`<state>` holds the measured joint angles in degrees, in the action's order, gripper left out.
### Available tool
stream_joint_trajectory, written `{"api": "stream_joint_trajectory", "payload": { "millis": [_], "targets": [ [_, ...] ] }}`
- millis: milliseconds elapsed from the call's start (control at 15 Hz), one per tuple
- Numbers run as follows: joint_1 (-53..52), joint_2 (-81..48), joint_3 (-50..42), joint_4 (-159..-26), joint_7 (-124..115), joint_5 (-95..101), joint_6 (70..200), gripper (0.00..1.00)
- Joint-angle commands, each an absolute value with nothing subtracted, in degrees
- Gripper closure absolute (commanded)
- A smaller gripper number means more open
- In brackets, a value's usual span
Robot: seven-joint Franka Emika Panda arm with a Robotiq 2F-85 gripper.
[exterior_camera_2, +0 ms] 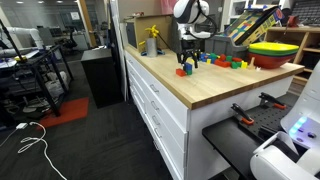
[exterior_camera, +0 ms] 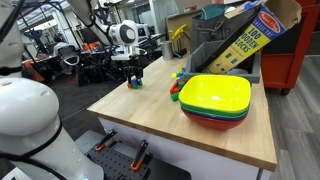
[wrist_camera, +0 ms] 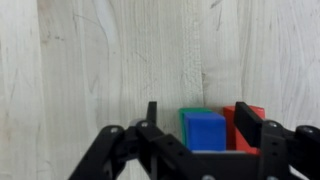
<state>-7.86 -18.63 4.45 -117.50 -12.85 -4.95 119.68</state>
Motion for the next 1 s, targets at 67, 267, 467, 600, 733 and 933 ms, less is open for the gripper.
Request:
{"api": "stream_joint_trajectory", "payload": {
  "millis": [67, 267, 467, 600, 733, 933],
  "targets": [
    [-7.7, -17.6, 4.3, -118.7, -13.4, -5.0, 119.6, 0.0],
    [-7.0, -16.4, 4.4, -118.9, -12.4, -6.5, 120.3, 0.0],
    [-5.9, -14.7, 4.3, -119.3, -11.4, -8.3, 121.1, 0.0],
    [-5.1, -13.2, 4.0, -119.7, -10.6, -9.1, 121.9, 0.0],
    [-4.0, -11.9, 3.7, -119.7, -10.3, -10.3, 122.1, 0.0],
    [-2.5, -10.2, 3.2, -119.4, -9.3, -13.3, 122.2, 0.0]
  ]
}}
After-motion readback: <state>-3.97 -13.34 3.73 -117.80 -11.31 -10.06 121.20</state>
